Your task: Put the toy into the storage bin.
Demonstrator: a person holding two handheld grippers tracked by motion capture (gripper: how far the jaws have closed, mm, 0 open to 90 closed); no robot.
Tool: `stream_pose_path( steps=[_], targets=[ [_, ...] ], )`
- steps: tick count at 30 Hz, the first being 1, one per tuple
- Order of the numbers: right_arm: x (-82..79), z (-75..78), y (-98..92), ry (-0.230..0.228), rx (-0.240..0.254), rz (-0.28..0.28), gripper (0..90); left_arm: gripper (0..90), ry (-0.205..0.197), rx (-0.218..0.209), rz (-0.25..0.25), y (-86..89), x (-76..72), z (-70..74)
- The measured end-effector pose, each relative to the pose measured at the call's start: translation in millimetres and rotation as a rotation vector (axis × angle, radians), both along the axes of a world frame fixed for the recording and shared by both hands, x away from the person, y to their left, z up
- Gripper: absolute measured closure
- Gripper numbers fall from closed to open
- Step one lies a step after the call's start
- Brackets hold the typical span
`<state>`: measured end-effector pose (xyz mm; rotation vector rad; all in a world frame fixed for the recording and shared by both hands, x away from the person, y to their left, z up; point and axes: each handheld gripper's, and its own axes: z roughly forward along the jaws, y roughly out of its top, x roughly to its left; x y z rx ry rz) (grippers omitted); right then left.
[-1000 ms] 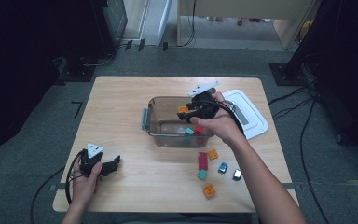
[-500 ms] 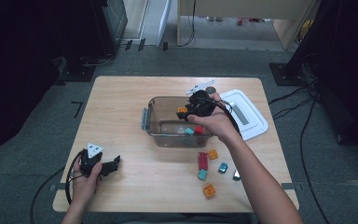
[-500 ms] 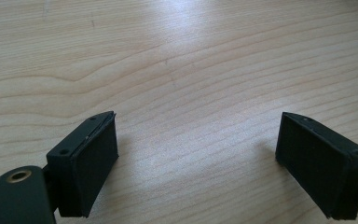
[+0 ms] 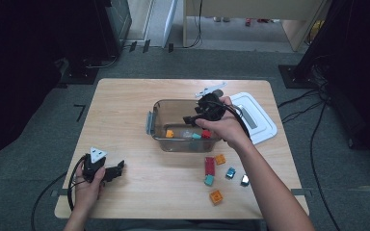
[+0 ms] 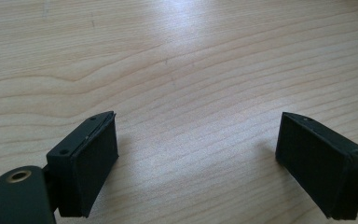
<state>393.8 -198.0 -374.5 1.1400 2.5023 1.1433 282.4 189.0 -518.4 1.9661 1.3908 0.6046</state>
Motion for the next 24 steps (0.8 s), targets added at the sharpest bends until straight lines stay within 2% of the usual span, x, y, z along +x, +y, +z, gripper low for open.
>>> stream_pose_path(
  steps=[10,24],
  targets=[
    [-15.0,7.9,-11.3,-0.029,-0.003,-0.025,16.9,12.8,-0.001,0.000,0.000,0.0,0.1,-0.1],
    [-51.5,21.1,-25.2,-0.070,0.027,-0.010,14.7,12.8,-0.001,0.000,0.000,0.0,0.1,0.0]
  ],
)
